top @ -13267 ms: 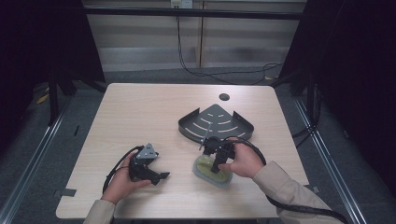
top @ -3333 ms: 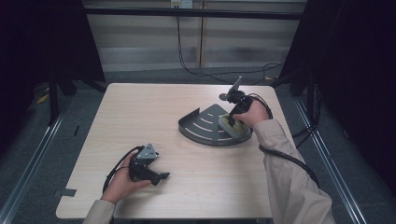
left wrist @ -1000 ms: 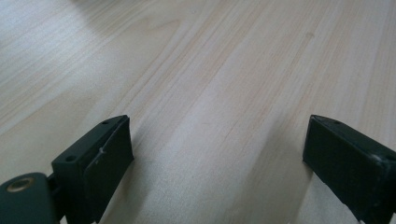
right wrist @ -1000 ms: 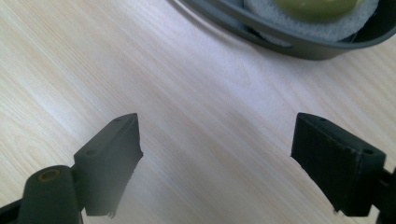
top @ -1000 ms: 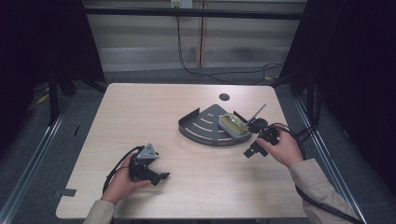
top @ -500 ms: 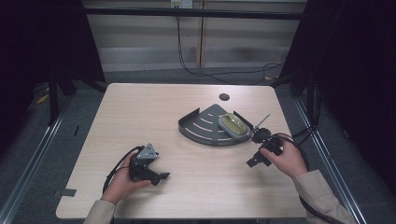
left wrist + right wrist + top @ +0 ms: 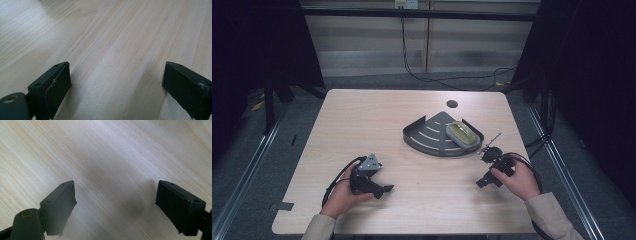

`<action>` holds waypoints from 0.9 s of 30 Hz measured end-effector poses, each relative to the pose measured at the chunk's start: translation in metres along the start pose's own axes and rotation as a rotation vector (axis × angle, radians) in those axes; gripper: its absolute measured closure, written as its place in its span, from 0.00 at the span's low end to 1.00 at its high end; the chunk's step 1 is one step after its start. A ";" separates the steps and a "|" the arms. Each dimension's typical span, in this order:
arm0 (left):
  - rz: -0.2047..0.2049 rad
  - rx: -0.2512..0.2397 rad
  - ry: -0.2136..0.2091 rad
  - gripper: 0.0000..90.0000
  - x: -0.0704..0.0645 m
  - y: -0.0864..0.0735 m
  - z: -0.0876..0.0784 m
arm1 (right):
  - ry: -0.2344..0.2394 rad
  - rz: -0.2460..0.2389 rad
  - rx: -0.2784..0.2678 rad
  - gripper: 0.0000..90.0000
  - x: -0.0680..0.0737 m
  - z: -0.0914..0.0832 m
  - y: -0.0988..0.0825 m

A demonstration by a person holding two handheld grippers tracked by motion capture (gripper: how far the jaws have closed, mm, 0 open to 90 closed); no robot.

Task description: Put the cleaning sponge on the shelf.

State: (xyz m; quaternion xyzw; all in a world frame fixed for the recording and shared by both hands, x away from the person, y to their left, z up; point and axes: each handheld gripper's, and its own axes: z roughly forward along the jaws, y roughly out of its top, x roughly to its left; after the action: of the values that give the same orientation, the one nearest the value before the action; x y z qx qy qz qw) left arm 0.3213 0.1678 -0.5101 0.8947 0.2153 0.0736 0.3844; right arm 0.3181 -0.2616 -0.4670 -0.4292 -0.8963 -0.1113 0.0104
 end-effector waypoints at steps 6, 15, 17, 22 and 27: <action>0.000 0.000 0.000 0.09 0.000 0.000 0.000 | -0.021 0.003 -0.001 0.17 0.001 0.003 -0.005; -0.001 -0.003 -0.002 0.09 0.000 0.000 0.000 | -0.028 -0.001 -0.012 0.17 -0.002 0.006 -0.014; 0.000 0.000 0.000 0.09 0.000 0.000 0.000 | -0.035 -0.001 -0.015 0.17 -0.002 0.006 -0.016; 0.000 -0.002 -0.001 0.09 0.000 0.000 0.000 | -0.070 -0.032 -0.039 0.16 0.002 0.007 -0.021; 0.000 0.000 0.000 0.09 0.000 0.000 0.000 | -0.082 -0.039 -0.074 0.14 0.005 0.008 -0.028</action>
State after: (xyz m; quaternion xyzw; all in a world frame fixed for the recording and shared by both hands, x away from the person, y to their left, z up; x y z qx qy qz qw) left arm 0.3212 0.1678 -0.5102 0.8946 0.2155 0.0737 0.3844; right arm 0.2943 -0.2730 -0.4799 -0.4158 -0.8995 -0.1270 -0.0443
